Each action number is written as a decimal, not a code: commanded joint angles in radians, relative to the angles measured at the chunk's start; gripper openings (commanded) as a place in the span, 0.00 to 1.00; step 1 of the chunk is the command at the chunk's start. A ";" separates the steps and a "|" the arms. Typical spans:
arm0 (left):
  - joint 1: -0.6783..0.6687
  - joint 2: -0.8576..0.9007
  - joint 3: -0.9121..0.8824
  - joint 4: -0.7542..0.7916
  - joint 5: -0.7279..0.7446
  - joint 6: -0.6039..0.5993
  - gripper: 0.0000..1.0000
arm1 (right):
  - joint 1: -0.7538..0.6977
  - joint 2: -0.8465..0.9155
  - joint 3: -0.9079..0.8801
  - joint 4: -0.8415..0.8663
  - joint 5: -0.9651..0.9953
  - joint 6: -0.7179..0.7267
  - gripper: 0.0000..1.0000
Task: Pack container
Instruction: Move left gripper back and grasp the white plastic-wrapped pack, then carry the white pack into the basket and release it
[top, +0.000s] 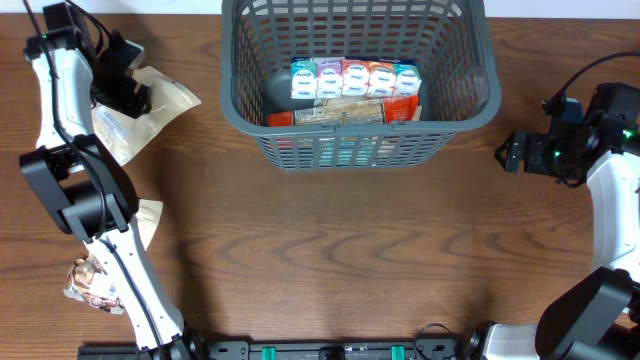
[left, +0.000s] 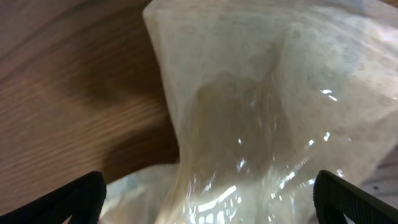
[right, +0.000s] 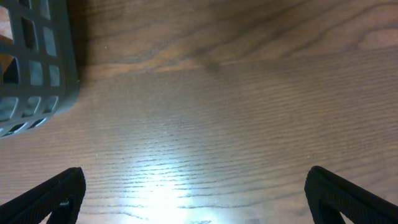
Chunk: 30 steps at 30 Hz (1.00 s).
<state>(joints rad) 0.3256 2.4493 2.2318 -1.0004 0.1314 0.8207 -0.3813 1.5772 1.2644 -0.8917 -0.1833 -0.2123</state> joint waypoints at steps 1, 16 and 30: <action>0.004 0.048 -0.003 0.008 0.007 0.035 0.99 | -0.004 -0.018 -0.004 -0.002 0.003 -0.013 0.99; -0.004 0.141 -0.003 0.007 0.069 -0.013 0.82 | -0.003 -0.018 -0.004 -0.018 -0.005 -0.013 0.99; -0.019 0.139 -0.002 -0.084 0.071 -0.033 0.06 | -0.003 -0.018 -0.004 -0.035 -0.005 -0.013 0.99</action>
<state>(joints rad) 0.3126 2.5454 2.2356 -1.0698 0.2077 0.8047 -0.3813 1.5772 1.2648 -0.9222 -0.1837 -0.2150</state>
